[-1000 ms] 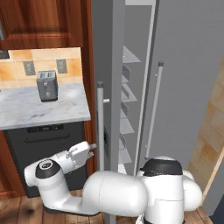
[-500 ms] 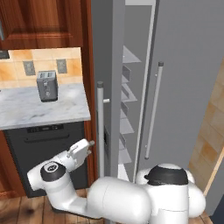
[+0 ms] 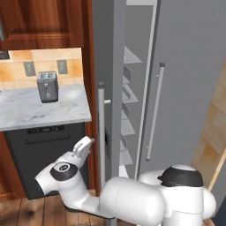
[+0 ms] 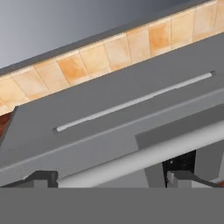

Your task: The ice cube tray has been filled with water. Take the tray and place it in the freezer to make ice. Close the freezer door after placing the tray.

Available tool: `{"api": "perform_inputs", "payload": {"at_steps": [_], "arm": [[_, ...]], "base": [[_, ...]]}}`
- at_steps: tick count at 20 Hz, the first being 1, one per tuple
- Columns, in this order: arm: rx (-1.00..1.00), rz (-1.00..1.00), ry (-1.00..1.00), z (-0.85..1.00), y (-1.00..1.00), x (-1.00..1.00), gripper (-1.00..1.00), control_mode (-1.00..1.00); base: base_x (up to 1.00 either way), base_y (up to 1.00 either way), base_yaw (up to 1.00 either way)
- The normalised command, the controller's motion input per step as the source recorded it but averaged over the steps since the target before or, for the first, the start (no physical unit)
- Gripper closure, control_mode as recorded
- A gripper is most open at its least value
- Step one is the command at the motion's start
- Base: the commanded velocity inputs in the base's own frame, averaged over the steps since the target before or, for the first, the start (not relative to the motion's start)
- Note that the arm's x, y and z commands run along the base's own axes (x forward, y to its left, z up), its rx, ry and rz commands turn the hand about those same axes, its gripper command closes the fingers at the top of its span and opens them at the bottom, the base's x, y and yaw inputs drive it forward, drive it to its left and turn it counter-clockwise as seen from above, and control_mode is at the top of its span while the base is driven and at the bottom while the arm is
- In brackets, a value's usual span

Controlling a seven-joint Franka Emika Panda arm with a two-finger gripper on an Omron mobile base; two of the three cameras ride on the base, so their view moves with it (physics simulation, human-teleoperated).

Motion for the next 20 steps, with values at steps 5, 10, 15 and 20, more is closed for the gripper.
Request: {"api": "perform_inputs", "payload": {"at_steps": [5,10,15,20], "arm": [[0.00,0.03,0.01,-0.11,0.00,0.23,-1.00,-1.00],[0.00,-0.03,0.00,-0.21,0.03,0.09,-1.00,-1.00],[0.00,-0.06,0.00,-0.20,0.12,0.08,-1.00,-1.00],[0.00,-0.08,0.00,-0.11,0.08,0.20,-1.00,-1.00]], "base": [[0.00,0.00,0.00],[0.00,0.00,0.00],[0.00,0.00,0.00],[0.00,0.00,0.00]]}}
